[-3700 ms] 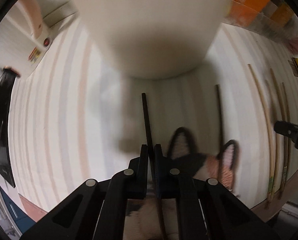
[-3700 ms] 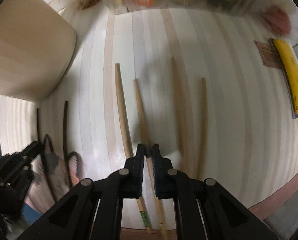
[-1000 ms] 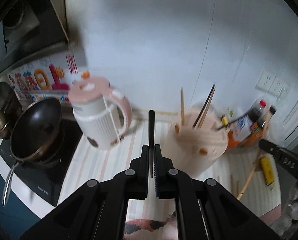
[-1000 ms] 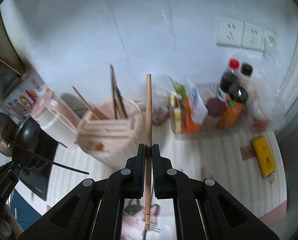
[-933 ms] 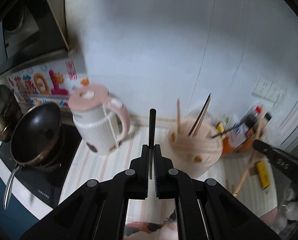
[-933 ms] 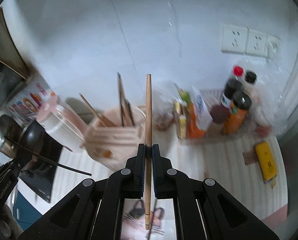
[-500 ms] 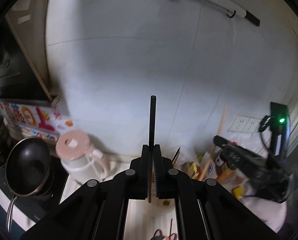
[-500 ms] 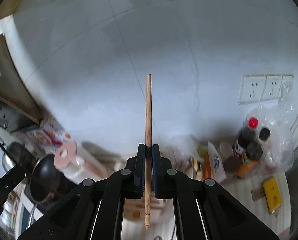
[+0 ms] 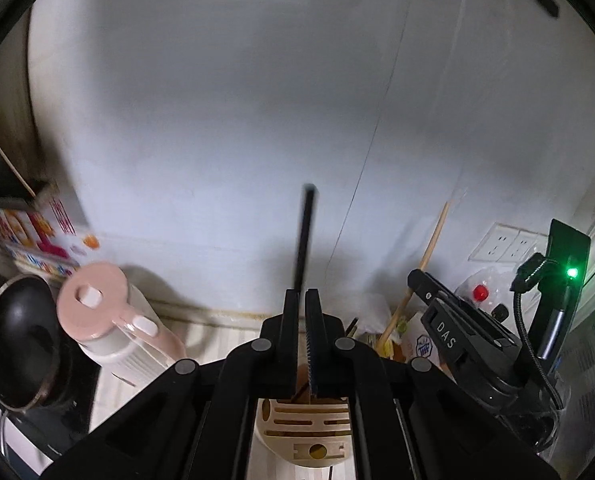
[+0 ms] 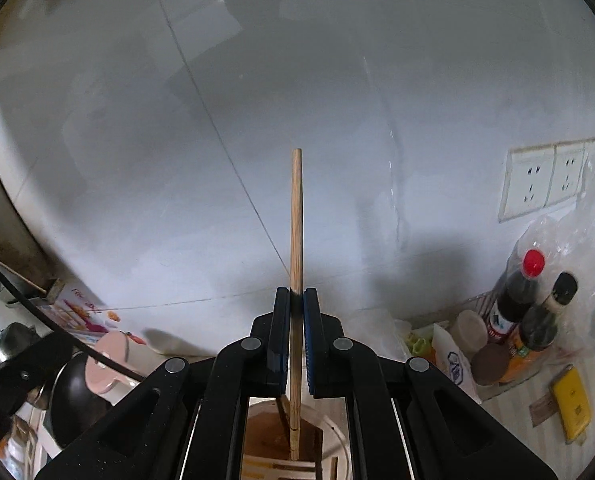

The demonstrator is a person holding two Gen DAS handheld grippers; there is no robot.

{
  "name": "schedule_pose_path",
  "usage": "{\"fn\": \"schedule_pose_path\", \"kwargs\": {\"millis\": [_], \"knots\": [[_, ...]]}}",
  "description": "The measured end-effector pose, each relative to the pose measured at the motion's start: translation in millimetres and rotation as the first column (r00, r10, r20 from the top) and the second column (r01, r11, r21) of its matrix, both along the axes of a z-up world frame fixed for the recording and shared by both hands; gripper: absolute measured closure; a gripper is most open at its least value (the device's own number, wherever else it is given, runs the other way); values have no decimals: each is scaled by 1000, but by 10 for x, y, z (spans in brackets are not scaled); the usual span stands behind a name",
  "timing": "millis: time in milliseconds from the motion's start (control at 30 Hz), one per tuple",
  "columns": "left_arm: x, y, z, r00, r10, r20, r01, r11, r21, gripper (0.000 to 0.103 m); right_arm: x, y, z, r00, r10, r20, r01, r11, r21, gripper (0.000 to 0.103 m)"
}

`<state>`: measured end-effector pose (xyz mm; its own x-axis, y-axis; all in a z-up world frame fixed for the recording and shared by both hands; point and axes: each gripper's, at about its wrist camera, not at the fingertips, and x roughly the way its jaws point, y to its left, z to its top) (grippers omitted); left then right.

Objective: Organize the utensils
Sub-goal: 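Lower both chopsticks into the beige holder and open both tools, then move both open tools down to the chopsticks lying on the mat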

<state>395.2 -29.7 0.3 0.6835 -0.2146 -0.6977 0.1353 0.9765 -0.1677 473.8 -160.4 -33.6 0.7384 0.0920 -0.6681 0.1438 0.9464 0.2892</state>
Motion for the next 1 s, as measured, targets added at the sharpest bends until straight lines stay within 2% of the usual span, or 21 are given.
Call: {"fn": "schedule_pose_path", "kwargs": {"millis": [133, 333, 500, 567, 600, 633, 667, 700, 800, 867, 1000], "knots": [[71, -1, -125, 1000, -4, -30, 4, 1000, 1, 102, 30, -3, -178, 999, 4, -33, -4, 1000, -14, 97], [67, 5, -182, 999, 1, -39, -1, 1000, 6, 102, 17, 36, -288, 998, 30, -58, -32, 999, -40, 97], [-6, 117, -160, 997, 67, -42, -65, 997, 44, 96, 13, 89, -373, 992, 82, -95, -85, 996, -31, 96], [-64, 182, -177, 993, 106, -50, -102, 991, 83, 93, 6, 89, -406, 987, 100, -126, -104, 994, -27, 86], [-101, 222, -187, 992, 115, -52, -110, 990, 90, 82, -18, 77, -405, 985, 102, -136, -106, 994, -21, 67], [-133, 256, -198, 991, 124, -50, -119, 989, 92, 56, -49, 64, -386, 985, 104, -135, -106, 994, -12, 52], [-175, 300, -197, 989, 138, -46, -134, 987, 94, 40, -86, 48, -358, 986, 104, -130, -105, 994, -7, 49], [-242, 357, -195, 987, 155, -33, -152, 984, 90, 18, -134, 26, -311, 987, 99, -124, -100, 995, -7, 48], [-412, 460, -212, 985, 172, -10, -170, 981, 96, 14, -318, -62, -131, 990, 84, -112, -85, 996, -7, 47], [-520, 475, -260, 984, 179, -10, -177, 977, 117, 2, -497, -163, -24, 992, 56, -113, -57, 998, -8, 45], [-692, 467, -491, 984, 171, -56, -162, 978, 133, 0, -936, -355, 38, 994, 2, -113, -4, 1000, -14, 29]]}}
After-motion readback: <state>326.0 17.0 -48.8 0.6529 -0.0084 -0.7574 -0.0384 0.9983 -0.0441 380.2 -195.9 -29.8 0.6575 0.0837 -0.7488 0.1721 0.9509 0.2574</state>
